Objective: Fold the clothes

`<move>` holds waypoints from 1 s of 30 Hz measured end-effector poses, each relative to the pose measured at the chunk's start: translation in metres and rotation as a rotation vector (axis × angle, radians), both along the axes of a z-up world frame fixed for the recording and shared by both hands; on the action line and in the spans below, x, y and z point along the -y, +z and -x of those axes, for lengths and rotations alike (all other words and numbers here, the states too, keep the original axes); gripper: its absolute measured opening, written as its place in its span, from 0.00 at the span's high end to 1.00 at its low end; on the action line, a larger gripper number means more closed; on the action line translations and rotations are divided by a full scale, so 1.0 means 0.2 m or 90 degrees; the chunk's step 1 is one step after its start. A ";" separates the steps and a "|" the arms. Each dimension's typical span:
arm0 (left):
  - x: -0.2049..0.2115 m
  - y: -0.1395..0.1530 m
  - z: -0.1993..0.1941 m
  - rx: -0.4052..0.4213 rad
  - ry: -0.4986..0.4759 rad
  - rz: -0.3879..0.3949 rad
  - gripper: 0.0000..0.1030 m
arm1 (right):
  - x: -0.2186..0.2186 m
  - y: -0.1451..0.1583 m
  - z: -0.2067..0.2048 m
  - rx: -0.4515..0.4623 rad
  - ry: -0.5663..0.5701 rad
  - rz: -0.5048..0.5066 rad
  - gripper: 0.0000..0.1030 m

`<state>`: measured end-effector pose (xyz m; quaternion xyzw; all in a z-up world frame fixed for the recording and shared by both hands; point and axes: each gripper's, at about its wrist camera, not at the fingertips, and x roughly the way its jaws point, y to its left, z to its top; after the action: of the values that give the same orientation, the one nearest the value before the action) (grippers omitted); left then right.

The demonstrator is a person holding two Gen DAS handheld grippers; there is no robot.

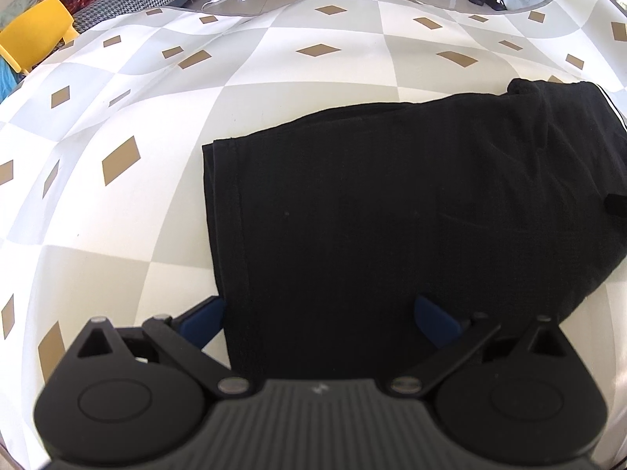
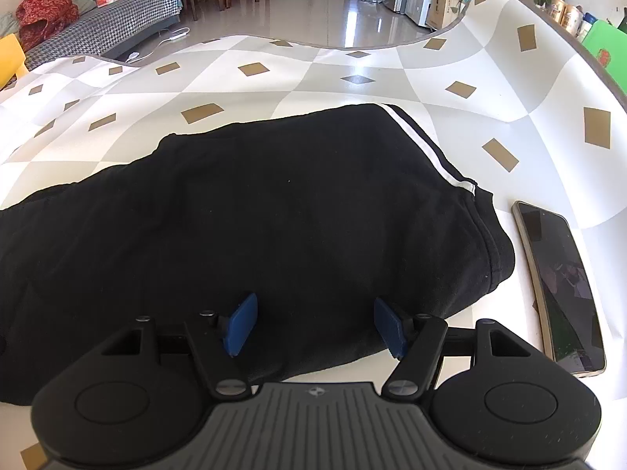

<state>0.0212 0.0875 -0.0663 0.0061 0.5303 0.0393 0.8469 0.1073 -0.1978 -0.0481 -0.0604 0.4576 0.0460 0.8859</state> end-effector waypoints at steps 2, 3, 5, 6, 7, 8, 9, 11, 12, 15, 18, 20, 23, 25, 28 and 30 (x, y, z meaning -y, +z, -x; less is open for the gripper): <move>0.01 0.01 0.03 -0.008 -0.002 -0.004 0.00 | 0.00 0.00 0.01 -0.003 -0.002 0.000 0.38; 0.01 0.01 0.04 -0.012 -0.003 -0.007 0.00 | 0.00 0.00 0.01 -0.004 -0.003 0.001 0.38; 0.02 0.02 0.07 -0.008 -0.003 -0.018 0.00 | 0.00 0.01 0.01 -0.009 -0.009 0.000 0.38; 0.04 0.02 0.08 -0.002 -0.005 -0.027 0.00 | 0.00 0.01 0.01 -0.009 -0.011 0.001 0.39; 0.05 0.03 0.09 0.005 -0.006 -0.036 0.00 | 0.00 0.02 0.02 -0.010 -0.012 0.001 0.39; 0.07 0.04 0.09 0.010 -0.012 -0.034 0.00 | 0.00 0.02 0.02 -0.008 -0.013 0.002 0.39; 0.08 0.04 0.10 0.015 -0.017 -0.032 0.00 | -0.01 0.03 0.02 -0.005 -0.014 0.001 0.39; 0.11 0.05 0.10 0.025 -0.025 -0.012 0.00 | 0.00 0.04 0.02 0.000 -0.013 -0.015 0.39; 0.13 0.05 0.11 0.029 -0.025 -0.002 0.00 | 0.00 0.04 0.02 0.003 -0.012 -0.027 0.39; 0.17 0.03 0.11 0.035 -0.015 0.028 0.00 | 0.00 0.06 0.01 0.013 -0.009 -0.058 0.39; 0.19 0.01 0.10 0.045 0.000 0.046 0.00 | -0.02 0.08 0.00 0.026 0.000 -0.074 0.39; 0.20 0.01 0.09 0.054 0.008 0.054 0.00 | -0.05 0.08 -0.01 0.028 0.008 -0.078 0.39; 0.22 0.00 0.08 0.064 0.016 0.060 0.00 | -0.09 0.08 -0.02 0.031 0.024 -0.079 0.39; 0.23 0.00 0.08 0.070 0.015 0.058 0.00 | -0.12 0.07 -0.03 0.034 0.034 -0.075 0.39; 0.26 -0.01 0.07 0.080 0.013 0.055 0.00 | -0.17 0.06 -0.05 0.037 0.052 -0.068 0.39; 0.27 -0.01 0.06 0.088 0.013 0.055 0.00 | -0.21 0.05 -0.06 0.039 0.066 -0.060 0.39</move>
<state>0.0091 0.0343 -0.0685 -0.0386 0.4719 0.0257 0.8805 0.1191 -0.1567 -0.0380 -0.0434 0.4241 0.1119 0.8976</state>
